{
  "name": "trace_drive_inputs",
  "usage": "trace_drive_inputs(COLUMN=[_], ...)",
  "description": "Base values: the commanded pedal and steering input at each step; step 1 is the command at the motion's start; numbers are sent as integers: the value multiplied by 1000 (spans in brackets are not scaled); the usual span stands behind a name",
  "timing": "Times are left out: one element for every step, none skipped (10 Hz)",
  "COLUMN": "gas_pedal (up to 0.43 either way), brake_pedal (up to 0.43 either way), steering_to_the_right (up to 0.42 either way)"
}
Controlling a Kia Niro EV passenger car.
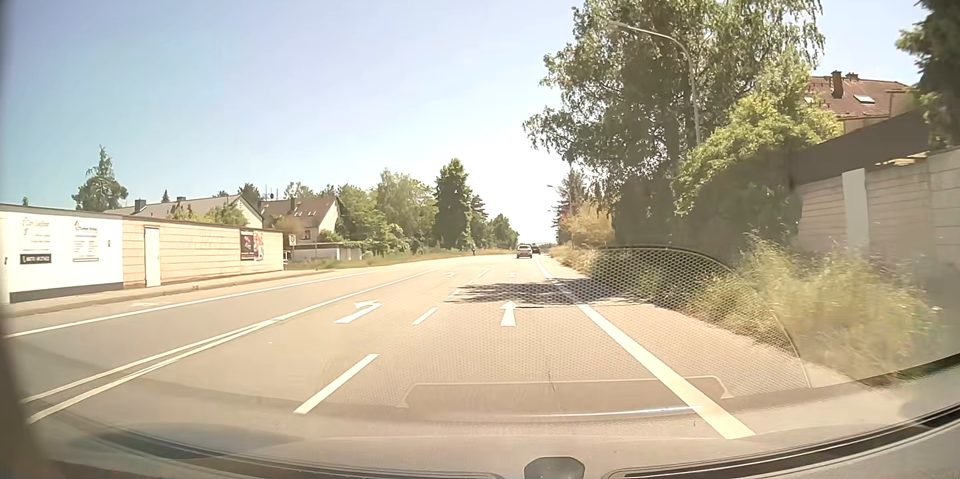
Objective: Follow the waypoints while adhering to traffic rules and regulations
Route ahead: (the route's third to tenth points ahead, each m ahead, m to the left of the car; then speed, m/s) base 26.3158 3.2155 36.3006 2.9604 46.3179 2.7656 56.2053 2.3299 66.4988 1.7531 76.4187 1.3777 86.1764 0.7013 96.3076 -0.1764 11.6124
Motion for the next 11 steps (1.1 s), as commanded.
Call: trace_drive_inputs(gas_pedal=[47,47,47,47,47,47,47,47,47,47,47], brake_pedal=[30,30,30,30,30,30,30,30,30,30,30], steering_to_the_right=[0,1,0,1,1,1,1,1,1,1,1])
